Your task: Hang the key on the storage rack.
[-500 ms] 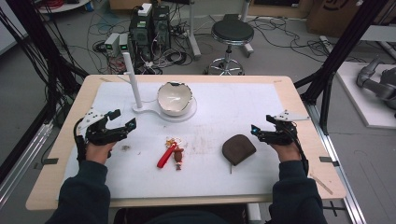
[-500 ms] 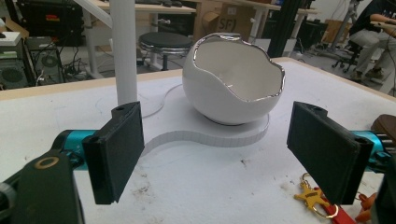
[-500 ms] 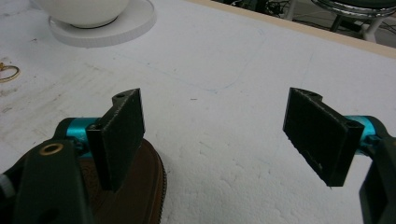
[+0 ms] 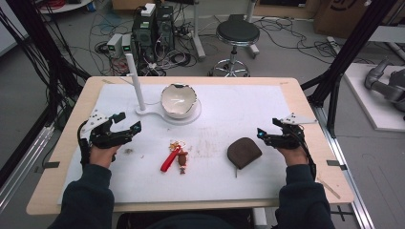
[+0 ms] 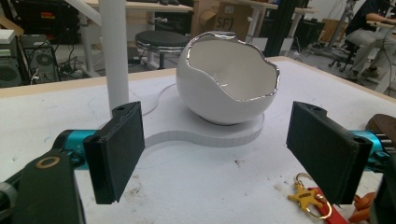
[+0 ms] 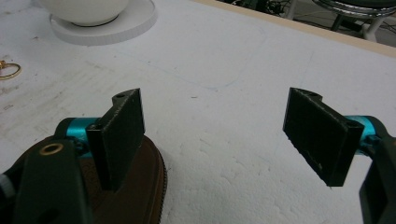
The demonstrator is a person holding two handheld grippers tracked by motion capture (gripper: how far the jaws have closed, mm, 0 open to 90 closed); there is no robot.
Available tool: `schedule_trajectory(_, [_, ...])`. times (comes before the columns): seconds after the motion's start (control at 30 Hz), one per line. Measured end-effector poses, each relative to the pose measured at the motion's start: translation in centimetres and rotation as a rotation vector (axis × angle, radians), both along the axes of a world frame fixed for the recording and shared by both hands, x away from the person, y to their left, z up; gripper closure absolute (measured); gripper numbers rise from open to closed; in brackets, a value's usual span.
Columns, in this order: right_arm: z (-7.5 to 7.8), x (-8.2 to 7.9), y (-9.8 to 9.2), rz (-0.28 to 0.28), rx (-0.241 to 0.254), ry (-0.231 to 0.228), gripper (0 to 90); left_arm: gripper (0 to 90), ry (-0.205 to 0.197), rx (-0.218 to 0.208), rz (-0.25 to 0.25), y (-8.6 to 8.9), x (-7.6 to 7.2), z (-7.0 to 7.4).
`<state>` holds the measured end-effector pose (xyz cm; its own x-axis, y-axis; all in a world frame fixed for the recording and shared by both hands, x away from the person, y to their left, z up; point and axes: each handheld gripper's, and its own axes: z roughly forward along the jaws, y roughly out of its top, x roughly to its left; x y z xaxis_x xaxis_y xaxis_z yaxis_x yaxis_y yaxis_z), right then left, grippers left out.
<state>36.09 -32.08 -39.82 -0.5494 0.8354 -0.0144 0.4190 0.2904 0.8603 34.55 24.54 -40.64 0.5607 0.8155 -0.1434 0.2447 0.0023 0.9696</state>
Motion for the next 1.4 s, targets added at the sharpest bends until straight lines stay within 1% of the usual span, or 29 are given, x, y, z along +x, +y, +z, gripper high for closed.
schedule_trajectory(0.1, [-0.1,0.0,0.1,0.014,-0.007,0.003,21.0,19.4,0.004,0.01,-0.01,-0.5,0.0,0.0])
schedule_trajectory(0.27, [-0.2,-0.2,0.1,0.016,-0.006,0.003,21.0,19.5,0.019,0.019,-0.04,-1.7,-0.1,-0.1])
schedule_trajectory(0.37, [-0.2,-0.5,-0.1,0.012,-0.012,0.005,21.1,19.5,0.027,0.034,-0.066,-2.5,-0.3,-0.2])
schedule_trajectory(0.5, [-0.2,-0.6,-0.2,-0.001,-0.02,0.002,21.2,19.5,0.051,0.069,-0.115,-3.6,-0.4,-0.5])
schedule_trajectory(0.63, [-0.2,-0.7,0.0,0.002,-0.034,-0.001,21.2,19.9,0.069,0.085,-0.159,-4.7,-0.9,-0.7])
schedule_trajectory(0.67, [-0.2,-0.7,0.1,0.003,-0.031,0.001,21.2,20.5,0.076,0.086,-0.175,-5.0,-1.0,-0.9])
schedule_trajectory(0.7, [-0.2,-0.6,0.2,0.005,-0.036,0.0,21.2,23.2,0.084,0.095,-0.191,-5.4,-1.1,-1.0])
schedule_trajectory(0.73, [-0.2,-0.6,0.2,0.005,-0.036,0.0,21.2,23.2,0.095,0.107,-0.207,-5.7,-1.2,-1.1])
schedule_trajectory(0.77, [-0.2,-0.6,0.3,0.004,-0.035,0.002,21.2,25.4,0.115,0.119,-0.232,-6.4,-1.4,-1.3])
schedule_trajectory(0.8, [-0.3,-0.5,0.3,0.008,-0.038,0.0,21.2,27.0,0.115,0.119,-0.232,-6.4,-1.4,-1.3])
schedule_trajectory(0.83, [-0.3,-0.4,0.3,0.009,-0.04,0.003,21.2,30.0,0.147,0.122,-0.266,-7.1,-1.6,-1.5])
schedule_trajectory(0.87, [-0.3,-0.4,0.3,0.009,-0.04,0.003,21.2,32.1,0.147,0.122,-0.266,-7.1,-1.6,-1.5])
schedule_trajectory(0.9, [-0.4,-0.4,0.3,0.006,-0.039,0.011,21.2,34.0,0.162,0.133,-0.279,-7.6,-1.8,-1.6])
schedule_trajectory(0.97, [-0.4,-0.4,0.3,0.009,-0.04,0.012,21.2,35.6,0.191,0.162,-0.296,-8.7,-2.2,-1.7])
schedule_trajectory(1.07, [-0.4,-0.4,0.3,0.007,-0.037,0.013,21.2,35.0,0.203,0.201,-0.309,-10.2,-2.7,-1.9])
schedule_trajectory(1.1, [-0.4,-0.4,0.3,0.013,-0.046,0.008,21.2,33.1,0.215,0.215,-0.325,-10.8,-2.9,-2.0])
schedule_trajectory(1.13, [-0.4,-0.4,0.3,0.013,-0.046,0.008,21.2,33.1,0.219,0.226,-0.33,-11.1,-3.0,-2.1])
schedule_trajectory(1.2, [-0.4,-0.4,0.5,0.011,-0.042,0.014,21.2,32.3,0.225,0.27,-0.34,-12.1,-3.4,-2.3])
schedule_trajectory(1.27, [-0.5,-0.4,0.5,0.015,-0.052,0.009,21.2,32.4,0.238,0.286,-0.342,-12.7,-3.5,-2.5])
schedule_trajectory(1.4, [-0.5,-0.4,0.5,0.013,-0.049,0.015,21.2,32.5,0.254,0.327,-0.335,-13.8,-3.6,-3.0])
